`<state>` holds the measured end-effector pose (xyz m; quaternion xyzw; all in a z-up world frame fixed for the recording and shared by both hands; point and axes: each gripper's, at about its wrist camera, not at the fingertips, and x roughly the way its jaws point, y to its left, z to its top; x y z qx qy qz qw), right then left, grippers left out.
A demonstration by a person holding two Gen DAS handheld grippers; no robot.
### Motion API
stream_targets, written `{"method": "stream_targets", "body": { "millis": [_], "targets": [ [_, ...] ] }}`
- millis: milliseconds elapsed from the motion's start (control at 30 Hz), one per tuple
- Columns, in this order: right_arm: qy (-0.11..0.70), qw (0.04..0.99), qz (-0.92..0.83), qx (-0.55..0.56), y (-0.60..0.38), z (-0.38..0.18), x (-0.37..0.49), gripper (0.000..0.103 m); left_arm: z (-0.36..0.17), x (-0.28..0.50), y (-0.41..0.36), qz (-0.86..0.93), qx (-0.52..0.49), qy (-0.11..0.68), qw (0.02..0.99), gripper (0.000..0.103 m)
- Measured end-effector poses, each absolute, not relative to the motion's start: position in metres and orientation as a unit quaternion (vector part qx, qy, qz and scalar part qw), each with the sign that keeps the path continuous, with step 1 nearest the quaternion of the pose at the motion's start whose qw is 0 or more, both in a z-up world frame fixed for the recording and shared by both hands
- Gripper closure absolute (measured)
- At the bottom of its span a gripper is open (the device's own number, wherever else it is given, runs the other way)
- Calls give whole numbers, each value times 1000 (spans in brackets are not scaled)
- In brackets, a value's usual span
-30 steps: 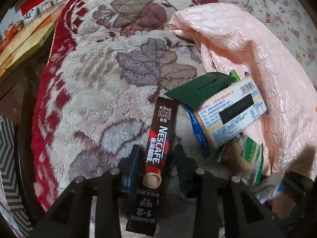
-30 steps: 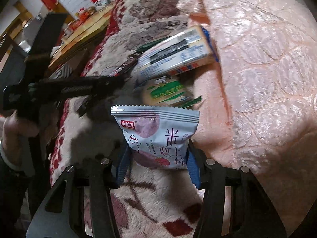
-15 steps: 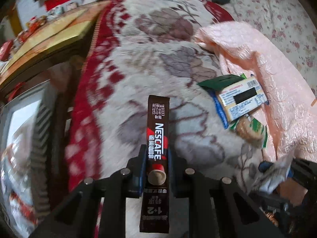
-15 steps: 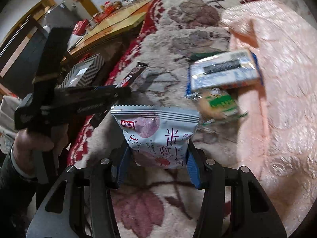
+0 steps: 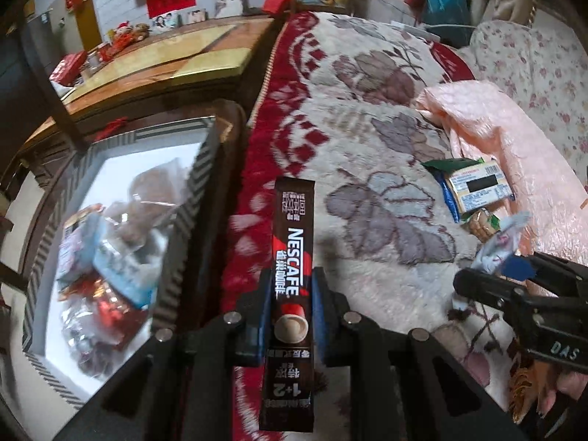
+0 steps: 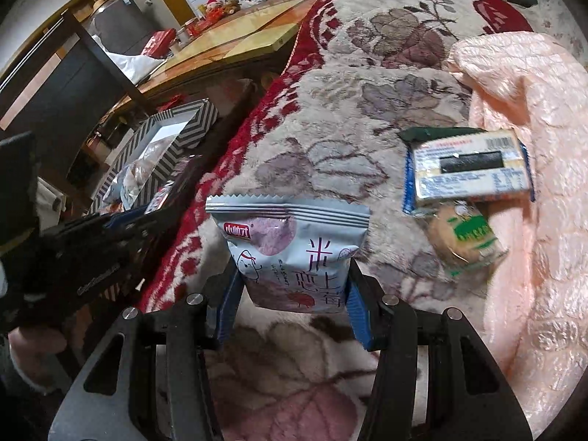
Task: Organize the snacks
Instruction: 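Carry the Nescafe stick and strawberry packet with both tools over the white tray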
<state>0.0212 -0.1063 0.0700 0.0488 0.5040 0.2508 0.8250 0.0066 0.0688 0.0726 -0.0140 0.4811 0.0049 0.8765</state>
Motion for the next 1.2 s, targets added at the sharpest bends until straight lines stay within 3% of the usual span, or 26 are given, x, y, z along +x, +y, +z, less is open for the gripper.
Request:
{"method": "stream_targets", "body": {
  "millis": [1200],
  "targets": [
    [473, 798, 369, -60, 67, 116, 17, 53, 97, -30, 203, 137, -94, 437, 884, 81]
  ]
}}
